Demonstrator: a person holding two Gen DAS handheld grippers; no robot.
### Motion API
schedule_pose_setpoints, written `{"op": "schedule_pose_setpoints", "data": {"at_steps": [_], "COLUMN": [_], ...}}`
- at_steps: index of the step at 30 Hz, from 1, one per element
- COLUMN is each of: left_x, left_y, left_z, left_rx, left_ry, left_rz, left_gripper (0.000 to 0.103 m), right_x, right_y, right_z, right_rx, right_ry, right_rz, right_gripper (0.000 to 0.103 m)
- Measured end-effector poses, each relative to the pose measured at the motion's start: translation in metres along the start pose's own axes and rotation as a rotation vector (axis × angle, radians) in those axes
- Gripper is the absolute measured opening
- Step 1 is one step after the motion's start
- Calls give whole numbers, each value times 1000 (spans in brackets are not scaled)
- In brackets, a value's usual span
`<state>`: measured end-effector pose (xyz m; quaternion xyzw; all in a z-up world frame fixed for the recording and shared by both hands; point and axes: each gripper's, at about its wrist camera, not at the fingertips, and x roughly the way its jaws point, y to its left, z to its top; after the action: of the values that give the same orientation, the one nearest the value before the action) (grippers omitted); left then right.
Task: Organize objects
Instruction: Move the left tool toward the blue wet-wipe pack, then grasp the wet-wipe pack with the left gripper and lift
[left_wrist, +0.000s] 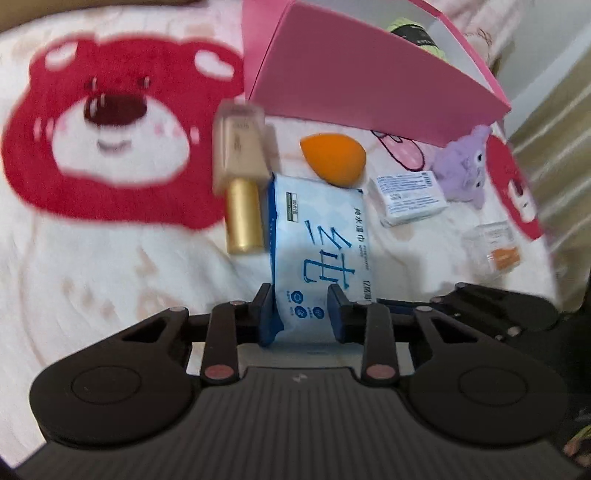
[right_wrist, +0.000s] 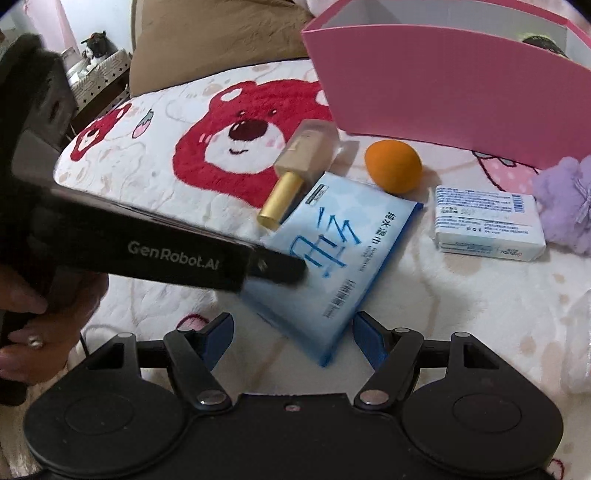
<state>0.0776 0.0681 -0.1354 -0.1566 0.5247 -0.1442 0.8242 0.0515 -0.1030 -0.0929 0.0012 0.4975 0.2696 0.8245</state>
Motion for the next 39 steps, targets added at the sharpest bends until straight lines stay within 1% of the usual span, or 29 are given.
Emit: {"op": "schedule_pose_setpoints", "data": {"at_steps": [1, 2, 3, 4, 5, 7, 10, 12, 14, 16, 18, 19, 22, 23, 24, 30, 34, 38, 39], "left_x": [-1, -1, 0, 2, 4, 4, 5, 6, 6, 4, 1, 1, -3, -5, -7, -9, -22, -41, -46], "left_y": [-1, 0, 5, 9, 11, 10, 1, -2, -6, -12, -14, -12, -11, -13, -15, -28, -37, -46, -49], "left_z": [-1, -1, -1, 0, -1, -2, -6, -6, -4, -3, -3, -4, -6, -7, -8, -13, -16, -20, -18], "left_rx": [4, -14, -68, -108, -137, -134, -100, -78, -56, -15, -14, -24, -51, -44, -31, 0, 21, 27, 39], "left_ry": [-2, 3, 24, 45, 58, 54, 26, -1, -14, -13, -6, 3, 30, 29, 24, 26, 1, -45, -47], "left_rz": [-1, -20, -71, -106, -126, -113, -73, -46, -36, -28, -37, -46, -84, -88, -81, -85, -71, -71, -72], "left_gripper": [30, 30, 30, 30, 30, 29, 32, 33, 27, 25, 24, 24, 24, 24, 24, 24, 24, 24, 25], "right_x": [-1, -2, -3, -3, -4, -3, 3, 4, 6, 7, 7, 5, -4, -6, -9, -22, -32, -50, -55], "right_y": [1, 2, 3, 2, 1, -2, -6, -6, -4, 1, 10, 10, 3, 1, 0, 0, 6, 16, 18], "right_z": [0, 0, -1, -1, -1, -3, -2, -2, -4, -6, -6, -6, -7, -8, -9, -16, -17, -17, -16], "right_rx": [-9, -12, -11, -8, -3, 6, 25, 28, 23, 4, -44, -45, 0, 3, -2, -38, -77, -149, -164], "right_ry": [2, 3, 4, 5, 4, 3, 11, 3, -4, -13, -14, -20, -30, -34, -38, -49, -68, -113, -124], "right_rz": [-9, -18, -35, -48, -56, -57, -70, -73, -73, -82, -102, -100, -72, -67, -70, -78, -77, -89, -93], "right_gripper": [77, 78, 80, 83, 85, 85, 86, 89, 93, 94, 94, 94, 94, 91, 84, 81, 81, 81, 81]}}
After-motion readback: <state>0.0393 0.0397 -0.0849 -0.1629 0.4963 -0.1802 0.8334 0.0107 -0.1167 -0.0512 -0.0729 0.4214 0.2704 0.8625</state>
